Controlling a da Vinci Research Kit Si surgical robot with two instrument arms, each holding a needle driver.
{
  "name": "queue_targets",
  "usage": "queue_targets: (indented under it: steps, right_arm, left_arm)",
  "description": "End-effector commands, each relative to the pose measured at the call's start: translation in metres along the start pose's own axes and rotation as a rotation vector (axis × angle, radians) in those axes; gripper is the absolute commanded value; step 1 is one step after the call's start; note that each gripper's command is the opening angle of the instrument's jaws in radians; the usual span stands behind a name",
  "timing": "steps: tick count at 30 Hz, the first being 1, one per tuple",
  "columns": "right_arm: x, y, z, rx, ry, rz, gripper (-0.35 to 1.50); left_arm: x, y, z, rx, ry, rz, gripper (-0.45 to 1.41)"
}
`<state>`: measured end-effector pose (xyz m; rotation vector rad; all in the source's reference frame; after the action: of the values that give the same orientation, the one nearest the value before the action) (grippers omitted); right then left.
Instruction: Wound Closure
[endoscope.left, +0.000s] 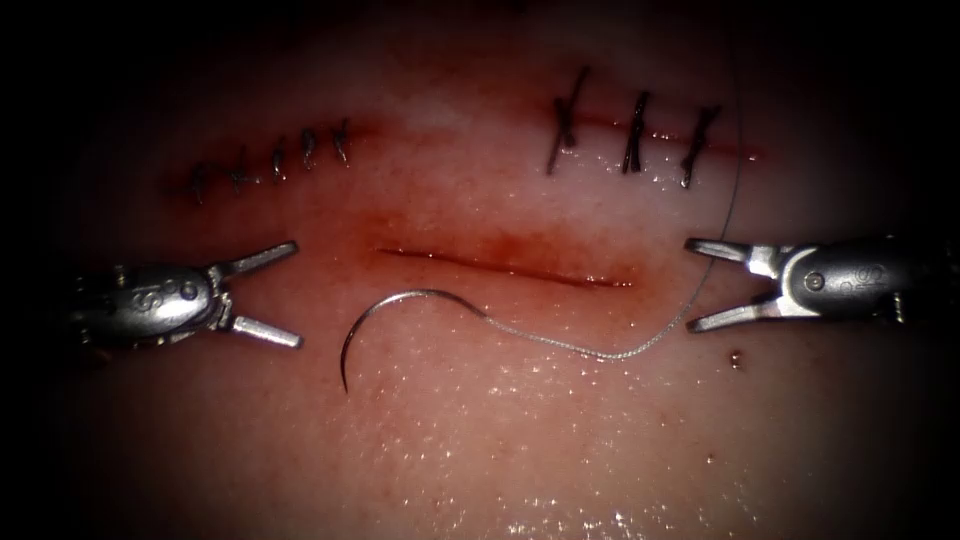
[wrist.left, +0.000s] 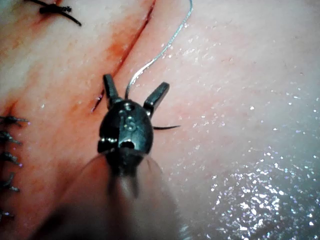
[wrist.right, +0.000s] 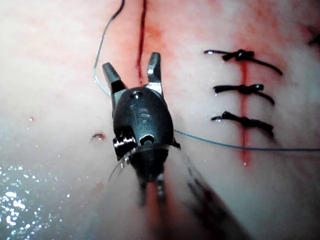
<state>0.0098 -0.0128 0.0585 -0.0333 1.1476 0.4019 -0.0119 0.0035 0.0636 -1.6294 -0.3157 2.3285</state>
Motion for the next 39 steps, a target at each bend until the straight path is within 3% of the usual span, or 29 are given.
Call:
queue_targets:
  steps: [1, 8, 11, 18, 21, 29, 39]
  right_arm:
    - [-0.0003, -0.0006, 0.0006, 0.002, 0.000, 0.003, 0.75]
    - [-0.0001, -0.0005, 0.0006, -0.004, -0.004, 0.007, 0.82]
    - [-0.0001, -0.0006, 0.0006, -0.002, -0.010, 0.006, 0.84]
    - [-0.0001, -0.0008, 0.0005, -0.025, -0.048, 0.011, 0.84]
    - [0.0000, -0.0009, 0.0005, -0.034, -0.080, 0.014, 0.84]
    - [0.0001, -0.0010, 0.0004, -0.036, -0.108, 0.017, 0.85]
    - [0.0002, -0.0011, 0.0004, -0.033, -0.113, 0.016, 0.84]
  left_arm:
    - [-0.0005, 0.0006, 0.0007, 0.006, -0.006, -0.013, 0.73]
    - [-0.0002, 0.0011, 0.0013, 0.089, -0.041, -0.124, 0.81]
    - [0.0000, 0.0013, 0.0017, 0.165, -0.068, -0.179, 0.81]
    - [0.0003, 0.0013, 0.0032, 0.350, -0.203, -0.333, 0.83]
    - [-0.0002, 0.0019, 0.0038, 0.380, -0.280, -0.384, 0.91]
    - [-0.0018, 0.0025, 0.0051, 0.409, -0.400, -0.431, 0.93]
    - [-0.0033, 0.0025, 0.0074, 0.362, -0.567, -0.473, 0.89]
